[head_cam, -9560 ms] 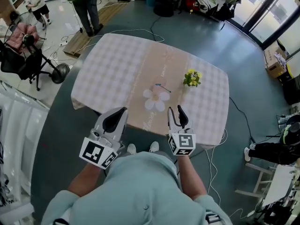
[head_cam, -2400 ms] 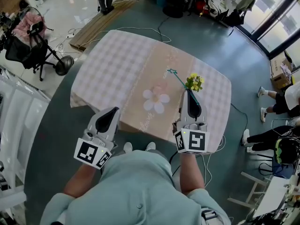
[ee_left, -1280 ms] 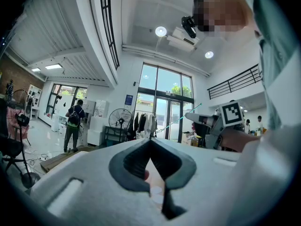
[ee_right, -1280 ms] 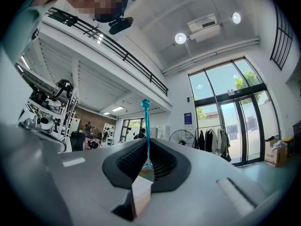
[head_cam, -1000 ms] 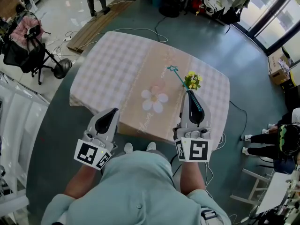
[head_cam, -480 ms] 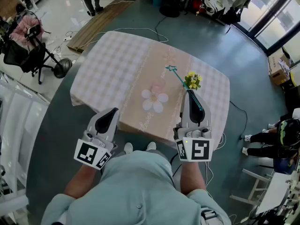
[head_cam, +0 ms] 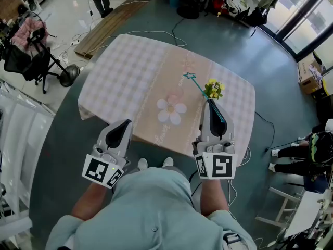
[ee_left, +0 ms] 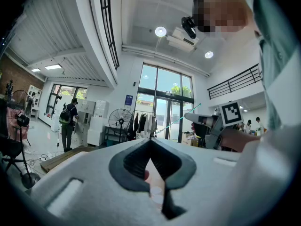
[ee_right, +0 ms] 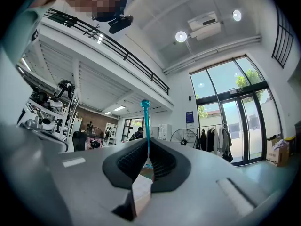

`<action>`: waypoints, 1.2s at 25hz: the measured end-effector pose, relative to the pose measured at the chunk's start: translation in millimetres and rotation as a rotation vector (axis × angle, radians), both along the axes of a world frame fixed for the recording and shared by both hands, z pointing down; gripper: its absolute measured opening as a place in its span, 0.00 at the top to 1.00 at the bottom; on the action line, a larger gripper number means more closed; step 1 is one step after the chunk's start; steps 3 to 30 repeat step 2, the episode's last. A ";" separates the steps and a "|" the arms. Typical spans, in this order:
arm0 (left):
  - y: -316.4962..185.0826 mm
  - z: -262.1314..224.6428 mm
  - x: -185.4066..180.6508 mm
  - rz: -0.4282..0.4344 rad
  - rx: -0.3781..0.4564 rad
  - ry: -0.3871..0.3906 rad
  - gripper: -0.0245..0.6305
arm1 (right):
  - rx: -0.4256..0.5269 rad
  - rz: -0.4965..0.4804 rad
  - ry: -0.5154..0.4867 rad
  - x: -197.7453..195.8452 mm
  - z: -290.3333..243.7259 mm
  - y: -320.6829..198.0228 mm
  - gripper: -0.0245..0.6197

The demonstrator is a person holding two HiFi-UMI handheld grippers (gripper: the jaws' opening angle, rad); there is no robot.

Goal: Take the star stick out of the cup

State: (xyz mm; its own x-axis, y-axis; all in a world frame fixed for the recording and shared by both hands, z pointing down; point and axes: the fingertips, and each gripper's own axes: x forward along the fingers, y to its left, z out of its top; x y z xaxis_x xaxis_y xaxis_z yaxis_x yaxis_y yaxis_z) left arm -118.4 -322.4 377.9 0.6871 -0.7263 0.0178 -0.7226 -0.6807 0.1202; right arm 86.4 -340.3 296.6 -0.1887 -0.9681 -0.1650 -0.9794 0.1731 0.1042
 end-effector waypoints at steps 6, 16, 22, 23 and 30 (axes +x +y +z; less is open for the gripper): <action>0.5 -1.0 0.1 0.001 0.000 0.000 0.96 | -0.001 0.001 0.004 -0.2 -0.7 0.3 0.95; 0.5 -1.0 0.1 0.001 0.000 0.000 0.96 | -0.001 0.001 0.004 -0.2 -0.7 0.3 0.95; 0.5 -1.0 0.1 0.001 0.000 0.000 0.96 | -0.001 0.001 0.004 -0.2 -0.7 0.3 0.95; 0.5 -1.0 0.1 0.001 0.000 0.000 0.96 | -0.001 0.001 0.004 -0.2 -0.7 0.3 0.95; 0.5 -1.0 0.1 0.001 0.000 0.000 0.96 | -0.001 0.001 0.004 -0.2 -0.7 0.3 0.95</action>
